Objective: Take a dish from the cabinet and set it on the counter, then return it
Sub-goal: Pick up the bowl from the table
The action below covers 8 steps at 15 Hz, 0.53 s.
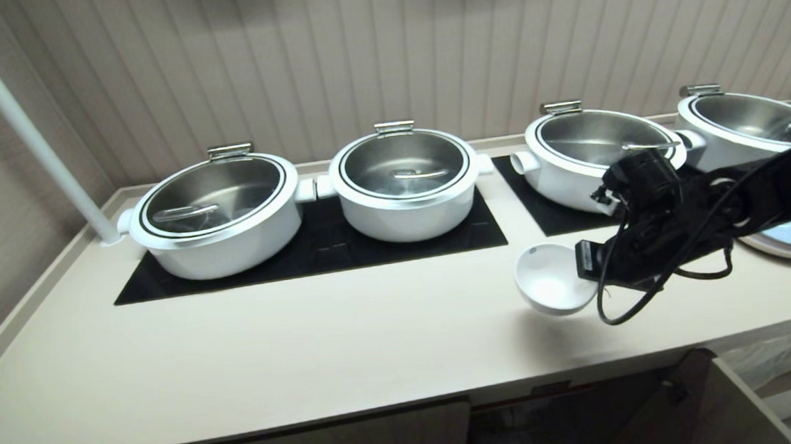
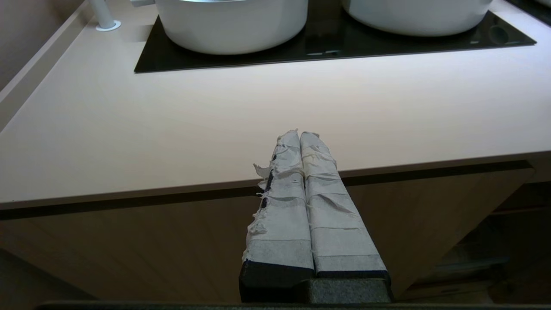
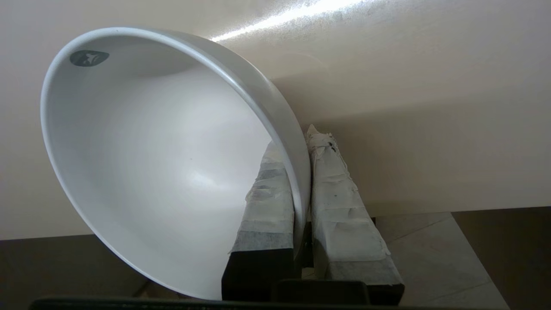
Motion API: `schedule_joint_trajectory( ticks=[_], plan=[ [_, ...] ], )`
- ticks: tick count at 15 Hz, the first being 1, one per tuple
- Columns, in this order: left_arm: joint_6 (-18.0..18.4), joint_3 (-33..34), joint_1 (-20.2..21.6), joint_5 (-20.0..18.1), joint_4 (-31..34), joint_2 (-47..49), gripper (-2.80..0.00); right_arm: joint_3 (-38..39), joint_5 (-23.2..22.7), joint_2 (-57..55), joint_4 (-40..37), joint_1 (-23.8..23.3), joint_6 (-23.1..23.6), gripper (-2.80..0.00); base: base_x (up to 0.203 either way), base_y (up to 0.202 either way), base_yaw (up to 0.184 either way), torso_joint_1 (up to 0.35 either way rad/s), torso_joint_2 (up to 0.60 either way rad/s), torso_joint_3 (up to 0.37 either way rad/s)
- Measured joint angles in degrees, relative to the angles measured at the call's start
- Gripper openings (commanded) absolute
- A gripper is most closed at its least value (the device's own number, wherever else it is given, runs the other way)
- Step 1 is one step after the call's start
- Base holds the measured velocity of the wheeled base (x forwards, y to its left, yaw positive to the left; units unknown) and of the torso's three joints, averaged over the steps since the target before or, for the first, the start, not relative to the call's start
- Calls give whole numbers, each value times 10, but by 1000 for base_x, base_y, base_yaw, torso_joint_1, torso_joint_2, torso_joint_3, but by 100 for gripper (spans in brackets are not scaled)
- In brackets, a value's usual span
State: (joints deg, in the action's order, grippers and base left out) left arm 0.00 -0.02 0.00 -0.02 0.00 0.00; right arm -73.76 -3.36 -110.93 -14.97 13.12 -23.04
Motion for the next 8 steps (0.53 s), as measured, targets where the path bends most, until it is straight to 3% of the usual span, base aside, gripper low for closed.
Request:
schedule_joint_trajectory(
  ticks=[8],
  plan=[
    [0, 0, 0, 0, 0, 0, -280, 160, 5, 103, 86, 4, 0, -280, 0, 0, 0, 0, 0, 0]
  ],
)
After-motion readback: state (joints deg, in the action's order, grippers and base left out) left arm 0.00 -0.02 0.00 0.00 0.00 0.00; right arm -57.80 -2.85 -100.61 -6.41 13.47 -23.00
